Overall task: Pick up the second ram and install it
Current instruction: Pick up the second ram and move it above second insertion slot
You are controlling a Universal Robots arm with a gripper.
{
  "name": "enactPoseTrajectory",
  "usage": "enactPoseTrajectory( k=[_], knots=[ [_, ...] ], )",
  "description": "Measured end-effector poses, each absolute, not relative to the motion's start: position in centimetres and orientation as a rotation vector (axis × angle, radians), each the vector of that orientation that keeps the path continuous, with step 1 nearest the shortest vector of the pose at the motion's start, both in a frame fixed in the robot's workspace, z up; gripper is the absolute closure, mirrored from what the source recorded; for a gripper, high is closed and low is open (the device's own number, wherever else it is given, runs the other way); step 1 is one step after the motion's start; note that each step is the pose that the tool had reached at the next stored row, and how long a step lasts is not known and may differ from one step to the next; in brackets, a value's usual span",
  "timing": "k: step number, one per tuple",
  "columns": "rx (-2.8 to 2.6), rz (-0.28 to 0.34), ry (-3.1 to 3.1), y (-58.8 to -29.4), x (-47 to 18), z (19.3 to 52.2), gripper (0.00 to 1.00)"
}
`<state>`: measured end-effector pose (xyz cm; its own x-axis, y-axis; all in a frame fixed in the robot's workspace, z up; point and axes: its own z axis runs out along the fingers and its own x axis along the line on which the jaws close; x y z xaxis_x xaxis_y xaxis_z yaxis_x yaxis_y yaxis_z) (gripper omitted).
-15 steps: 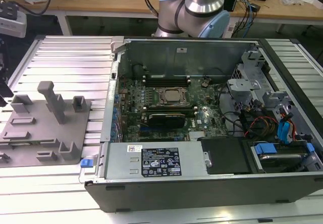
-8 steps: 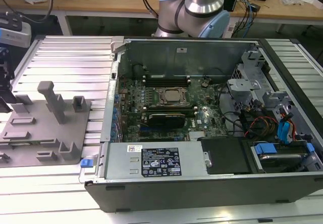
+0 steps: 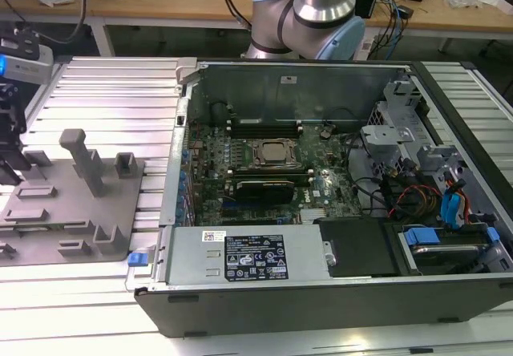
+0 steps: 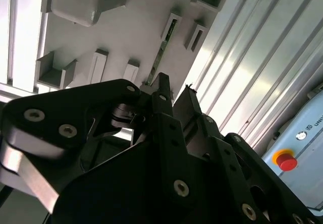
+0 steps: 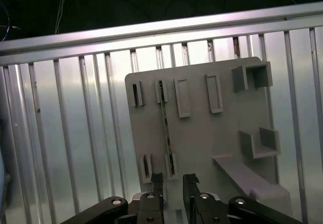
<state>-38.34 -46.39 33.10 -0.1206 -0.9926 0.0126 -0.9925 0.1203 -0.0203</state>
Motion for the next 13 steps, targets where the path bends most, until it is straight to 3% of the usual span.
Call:
enactPoseTrajectory(
  k=[13],
  knots=[
    [-2.084,-0.037,2.345,-46.49,-38.34,32.06,0.70]
  ],
)
